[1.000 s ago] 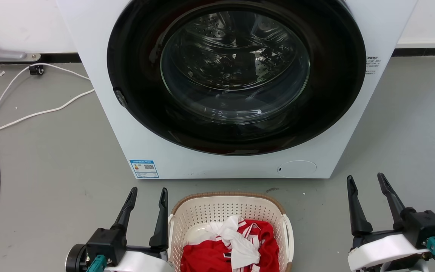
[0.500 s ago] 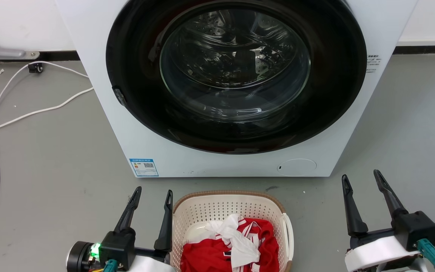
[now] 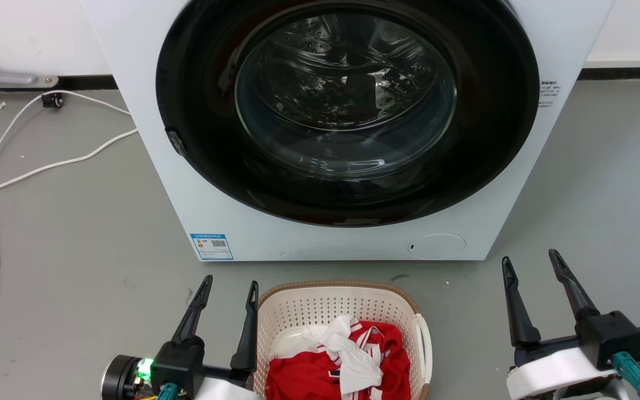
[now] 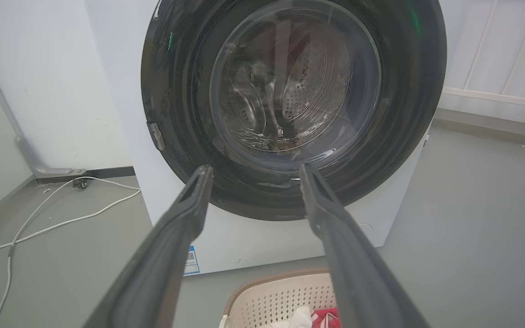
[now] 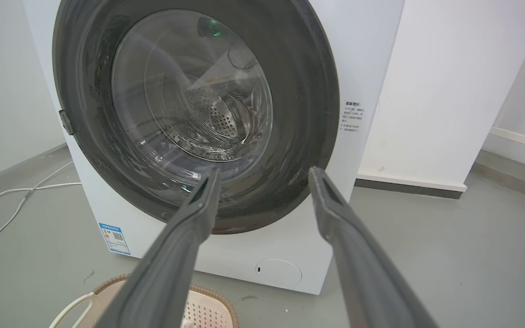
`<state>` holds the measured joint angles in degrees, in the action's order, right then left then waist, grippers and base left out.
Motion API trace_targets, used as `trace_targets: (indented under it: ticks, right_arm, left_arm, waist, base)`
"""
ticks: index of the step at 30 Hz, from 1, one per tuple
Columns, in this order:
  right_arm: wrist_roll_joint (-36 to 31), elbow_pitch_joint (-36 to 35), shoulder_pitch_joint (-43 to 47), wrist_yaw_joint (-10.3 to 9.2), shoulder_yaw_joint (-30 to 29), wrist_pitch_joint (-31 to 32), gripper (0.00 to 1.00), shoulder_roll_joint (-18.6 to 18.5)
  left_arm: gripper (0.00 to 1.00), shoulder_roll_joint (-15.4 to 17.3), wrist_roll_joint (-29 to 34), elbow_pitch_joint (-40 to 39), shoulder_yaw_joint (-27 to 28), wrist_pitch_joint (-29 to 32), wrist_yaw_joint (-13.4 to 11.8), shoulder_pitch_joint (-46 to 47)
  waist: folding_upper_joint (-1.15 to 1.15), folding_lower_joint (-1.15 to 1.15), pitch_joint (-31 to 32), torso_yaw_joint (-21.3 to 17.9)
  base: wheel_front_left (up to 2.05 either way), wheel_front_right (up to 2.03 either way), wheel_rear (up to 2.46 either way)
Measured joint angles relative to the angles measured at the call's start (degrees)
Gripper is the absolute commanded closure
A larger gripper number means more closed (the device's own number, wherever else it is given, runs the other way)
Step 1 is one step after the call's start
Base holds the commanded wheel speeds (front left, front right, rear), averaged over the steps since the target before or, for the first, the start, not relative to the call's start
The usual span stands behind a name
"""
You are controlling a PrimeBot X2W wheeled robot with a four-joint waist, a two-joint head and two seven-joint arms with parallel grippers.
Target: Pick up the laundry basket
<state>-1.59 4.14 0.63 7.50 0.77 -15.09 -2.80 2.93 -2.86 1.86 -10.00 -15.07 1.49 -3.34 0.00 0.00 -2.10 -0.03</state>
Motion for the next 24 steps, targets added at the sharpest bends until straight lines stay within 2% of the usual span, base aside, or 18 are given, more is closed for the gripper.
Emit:
trace_targets:
  ticks: [14, 24]
  right_arm:
    - [0.3, 0.6, -0.4, 0.0, 0.3, 0.0, 0.0, 0.0]
    - [0.2, 5.4, -9.5, 0.0, 1.4, 0.0, 0.0, 0.0]
  left_arm:
    - [0.0, 0.0, -1.4, 0.9, -0.1, 0.0, 0.2, -0.1]
    - [0.0, 0.1, -0.3, 6.6, 3.4, 0.0, 2.6, 8.4]
  waist:
    - [0.0, 0.0, -2.0, 0.0]
    - [0.0, 0.01, -14.3, -0.9]
  base:
    - [0.0, 0.0, 0.0]
    - [0.0, 0.0, 0.0]
